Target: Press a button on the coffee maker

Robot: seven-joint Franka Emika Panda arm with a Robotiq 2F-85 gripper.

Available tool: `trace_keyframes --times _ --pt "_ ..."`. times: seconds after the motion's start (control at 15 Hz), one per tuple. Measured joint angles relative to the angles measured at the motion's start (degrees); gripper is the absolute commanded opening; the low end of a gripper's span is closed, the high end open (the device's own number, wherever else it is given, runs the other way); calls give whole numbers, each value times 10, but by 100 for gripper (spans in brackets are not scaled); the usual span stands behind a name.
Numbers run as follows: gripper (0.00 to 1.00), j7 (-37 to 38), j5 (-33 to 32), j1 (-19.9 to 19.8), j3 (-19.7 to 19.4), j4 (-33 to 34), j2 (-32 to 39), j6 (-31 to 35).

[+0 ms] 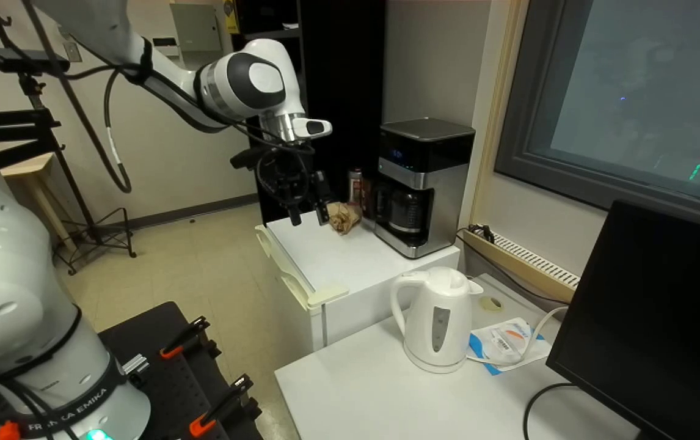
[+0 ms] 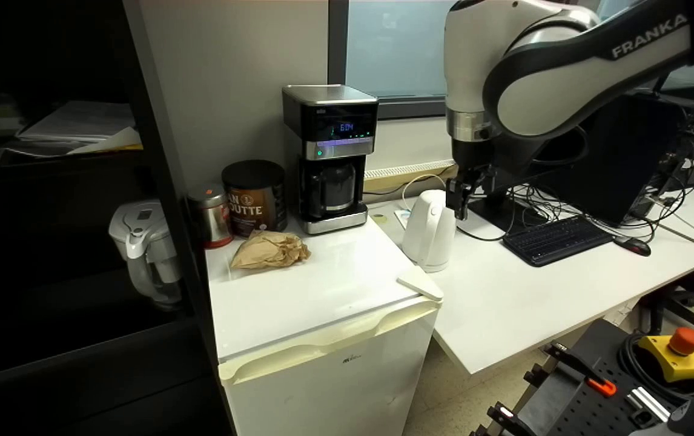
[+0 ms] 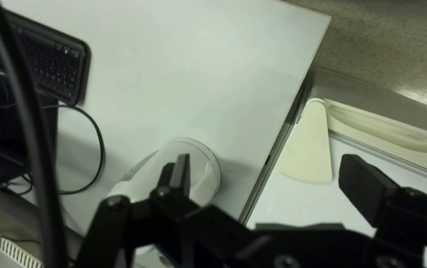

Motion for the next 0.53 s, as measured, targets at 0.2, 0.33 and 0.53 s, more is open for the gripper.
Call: trace_keyframes --times 0.2,0.33,0.53 --pt "70 -53 -49 4 -7 22 40 44" --pt "55 -77 -91 7 -12 38 68 74" --pt "32 -94 -174 13 -17 63 108 110"
